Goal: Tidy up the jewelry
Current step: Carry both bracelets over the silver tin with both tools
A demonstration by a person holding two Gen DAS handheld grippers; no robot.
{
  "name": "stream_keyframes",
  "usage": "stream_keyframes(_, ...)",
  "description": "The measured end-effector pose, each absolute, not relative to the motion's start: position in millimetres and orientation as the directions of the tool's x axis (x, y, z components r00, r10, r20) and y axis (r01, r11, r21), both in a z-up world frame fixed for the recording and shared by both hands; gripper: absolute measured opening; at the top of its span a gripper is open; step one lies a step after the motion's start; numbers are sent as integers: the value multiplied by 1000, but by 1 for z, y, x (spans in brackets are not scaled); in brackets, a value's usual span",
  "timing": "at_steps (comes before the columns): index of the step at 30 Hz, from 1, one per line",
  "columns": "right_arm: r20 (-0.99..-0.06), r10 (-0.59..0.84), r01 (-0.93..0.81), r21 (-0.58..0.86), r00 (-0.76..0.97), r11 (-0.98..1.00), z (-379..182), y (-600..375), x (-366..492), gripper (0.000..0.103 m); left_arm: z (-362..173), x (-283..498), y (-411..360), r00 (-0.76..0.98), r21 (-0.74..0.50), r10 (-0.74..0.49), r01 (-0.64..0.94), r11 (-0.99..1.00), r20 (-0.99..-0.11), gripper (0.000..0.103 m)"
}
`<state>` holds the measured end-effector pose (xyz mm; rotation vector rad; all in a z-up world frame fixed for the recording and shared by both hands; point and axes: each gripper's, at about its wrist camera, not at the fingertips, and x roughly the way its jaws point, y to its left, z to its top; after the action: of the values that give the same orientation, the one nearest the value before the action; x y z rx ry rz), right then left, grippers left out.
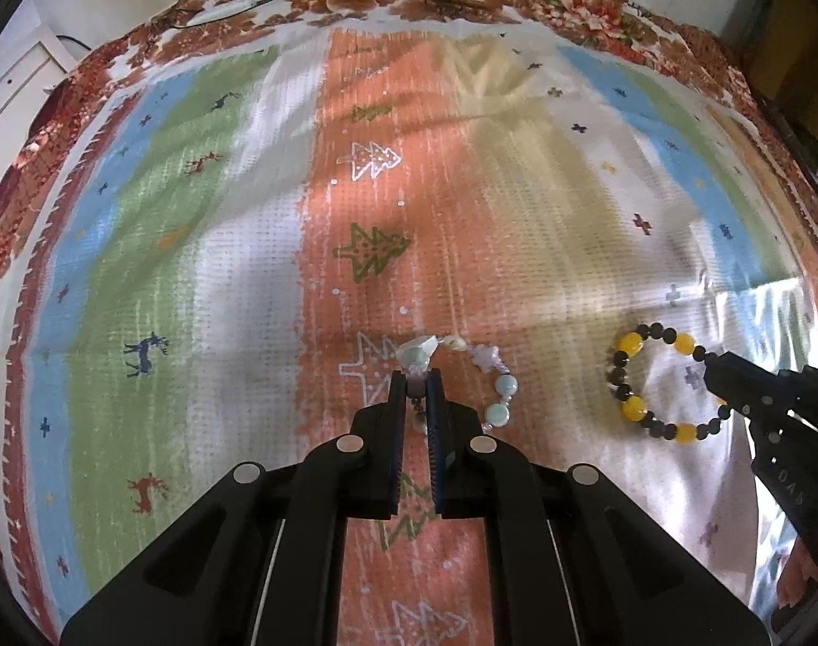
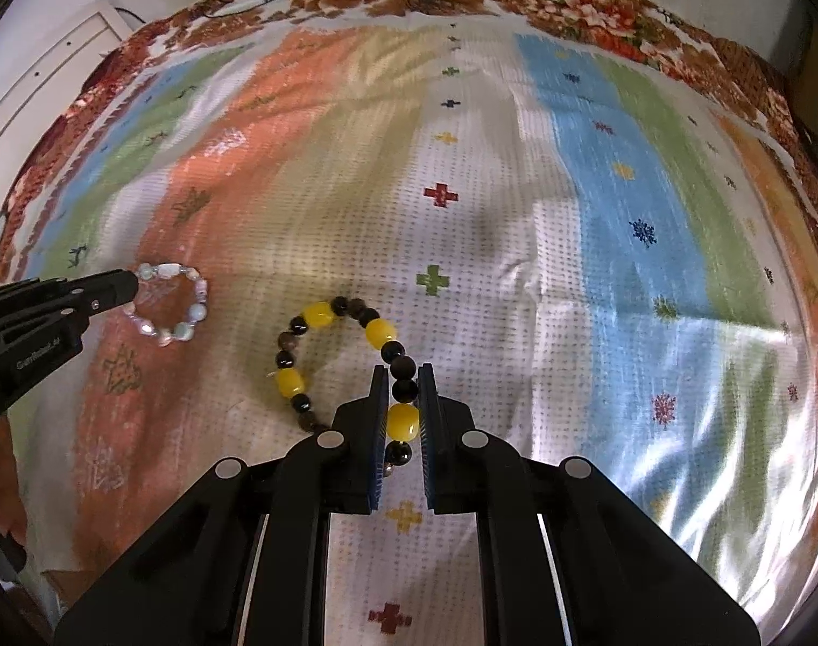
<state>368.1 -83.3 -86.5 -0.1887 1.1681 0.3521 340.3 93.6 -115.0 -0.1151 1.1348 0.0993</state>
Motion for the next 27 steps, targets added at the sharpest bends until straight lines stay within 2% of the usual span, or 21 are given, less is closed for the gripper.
stream_keyframes(27,-861,257,-423,54,439,905,-23,-91,320,10,-54,281,85,525,-98,-9,-142,985,-851,7)
